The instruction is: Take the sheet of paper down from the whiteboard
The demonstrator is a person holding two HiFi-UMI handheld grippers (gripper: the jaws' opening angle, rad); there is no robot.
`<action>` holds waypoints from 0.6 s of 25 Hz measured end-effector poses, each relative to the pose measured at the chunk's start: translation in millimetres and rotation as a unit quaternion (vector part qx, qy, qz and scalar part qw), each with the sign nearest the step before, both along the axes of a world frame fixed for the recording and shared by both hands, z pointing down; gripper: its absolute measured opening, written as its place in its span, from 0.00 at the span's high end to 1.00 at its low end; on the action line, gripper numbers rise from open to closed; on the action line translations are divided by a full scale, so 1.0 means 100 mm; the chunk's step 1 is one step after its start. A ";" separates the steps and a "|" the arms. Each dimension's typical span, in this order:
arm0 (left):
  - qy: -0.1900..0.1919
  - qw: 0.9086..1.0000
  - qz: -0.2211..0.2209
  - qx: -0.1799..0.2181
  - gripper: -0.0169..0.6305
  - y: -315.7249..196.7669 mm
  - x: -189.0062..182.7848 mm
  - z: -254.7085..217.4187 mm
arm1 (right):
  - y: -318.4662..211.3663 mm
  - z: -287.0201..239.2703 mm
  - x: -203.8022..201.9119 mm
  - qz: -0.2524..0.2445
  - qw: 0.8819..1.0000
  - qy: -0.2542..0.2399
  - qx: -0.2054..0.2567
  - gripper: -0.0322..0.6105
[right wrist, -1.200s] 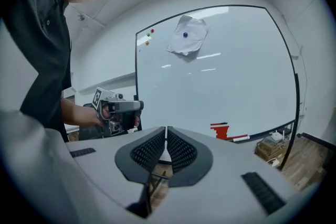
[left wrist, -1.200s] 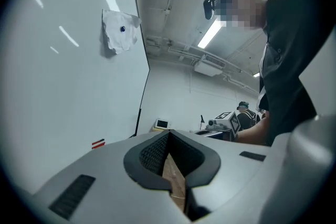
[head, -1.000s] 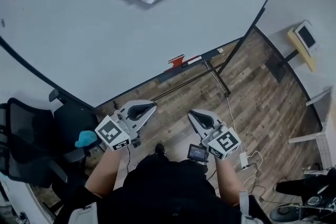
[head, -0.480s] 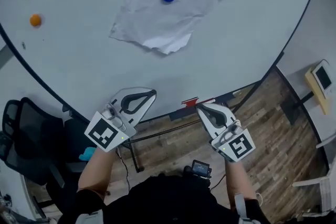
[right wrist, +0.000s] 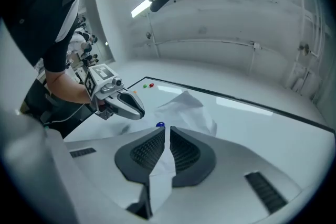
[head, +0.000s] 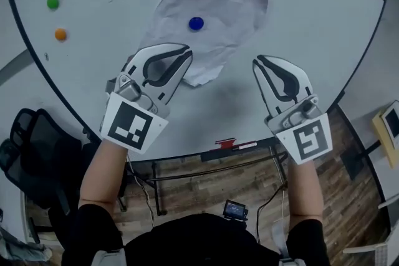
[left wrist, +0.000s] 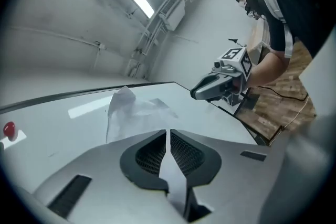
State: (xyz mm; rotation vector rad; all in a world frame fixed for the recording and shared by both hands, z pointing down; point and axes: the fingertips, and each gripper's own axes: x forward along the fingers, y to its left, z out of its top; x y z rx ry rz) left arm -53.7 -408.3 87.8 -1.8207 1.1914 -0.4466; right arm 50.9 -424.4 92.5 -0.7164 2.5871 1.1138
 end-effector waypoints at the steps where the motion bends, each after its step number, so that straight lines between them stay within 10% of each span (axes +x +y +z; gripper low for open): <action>1: -0.002 1.000 -0.009 0.002 0.92 -0.05 0.01 -0.07 | -0.01 -0.11 -0.04 -0.006 1.000 0.002 0.012 0.92; 15: -0.084 0.982 -0.165 0.029 0.72 -0.58 -0.01 -0.23 | -0.02 -1.07 -0.45 0.006 0.990 0.046 0.130 0.85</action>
